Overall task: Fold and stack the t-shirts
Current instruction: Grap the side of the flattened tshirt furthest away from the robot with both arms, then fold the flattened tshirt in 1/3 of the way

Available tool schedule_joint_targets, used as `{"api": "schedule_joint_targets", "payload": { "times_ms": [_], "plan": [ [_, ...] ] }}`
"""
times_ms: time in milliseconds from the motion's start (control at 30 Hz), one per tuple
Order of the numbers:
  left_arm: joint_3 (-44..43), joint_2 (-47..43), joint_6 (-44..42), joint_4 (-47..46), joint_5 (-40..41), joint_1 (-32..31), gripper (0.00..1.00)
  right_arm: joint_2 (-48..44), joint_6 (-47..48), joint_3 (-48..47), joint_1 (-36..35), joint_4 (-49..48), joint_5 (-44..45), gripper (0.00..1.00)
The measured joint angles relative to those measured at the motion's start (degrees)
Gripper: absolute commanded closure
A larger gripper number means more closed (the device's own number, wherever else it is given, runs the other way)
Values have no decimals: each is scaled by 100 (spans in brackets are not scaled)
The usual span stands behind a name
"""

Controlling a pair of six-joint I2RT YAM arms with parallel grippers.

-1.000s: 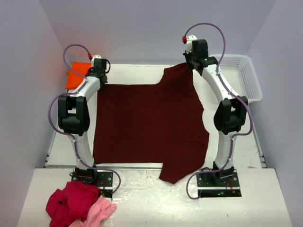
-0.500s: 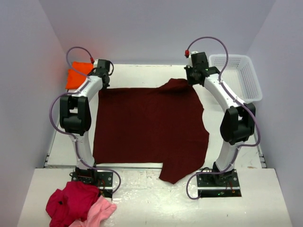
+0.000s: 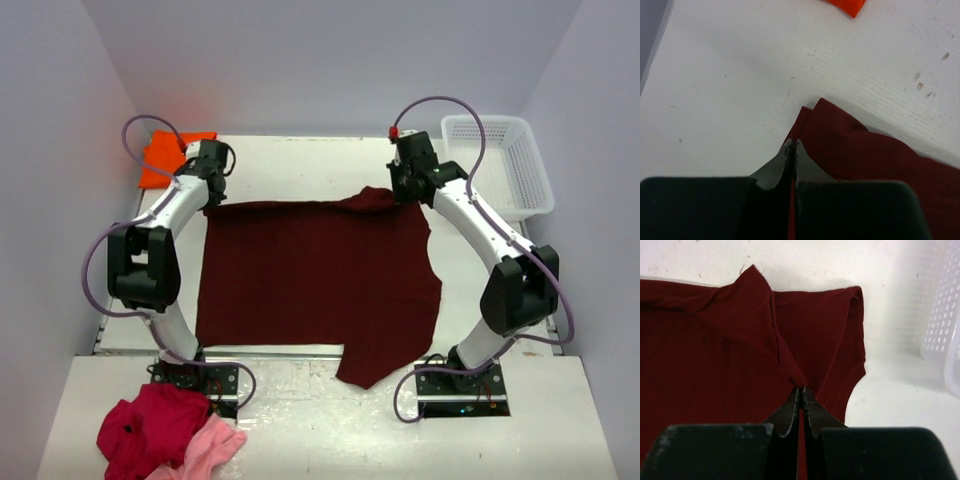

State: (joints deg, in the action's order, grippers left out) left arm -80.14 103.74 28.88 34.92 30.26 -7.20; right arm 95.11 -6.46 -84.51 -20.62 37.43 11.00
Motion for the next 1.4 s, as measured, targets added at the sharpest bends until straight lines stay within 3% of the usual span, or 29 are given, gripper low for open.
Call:
{"api": "schedule_joint_targets", "payload": {
  "times_ms": [300,533,833,1133,1400],
  "plan": [
    [697,-833,205,72,-66,-4,100,-704,-356,636,-85,304,352,100],
    [1012,-905,210,186,-35,-208,100,-1392,-498,1333,-122,376,452,100],
    [1423,-938,374,249,-17,-343,93,-1311,-601,1729,-304,417,426,100],
    [1698,-1327,1126,442,94,-343,78,-1189,-664,1843,-487,417,428,100],
    [1665,-1692,1244,522,238,-457,79,-1191,-702,1849,-503,435,446,100]
  ]
}}
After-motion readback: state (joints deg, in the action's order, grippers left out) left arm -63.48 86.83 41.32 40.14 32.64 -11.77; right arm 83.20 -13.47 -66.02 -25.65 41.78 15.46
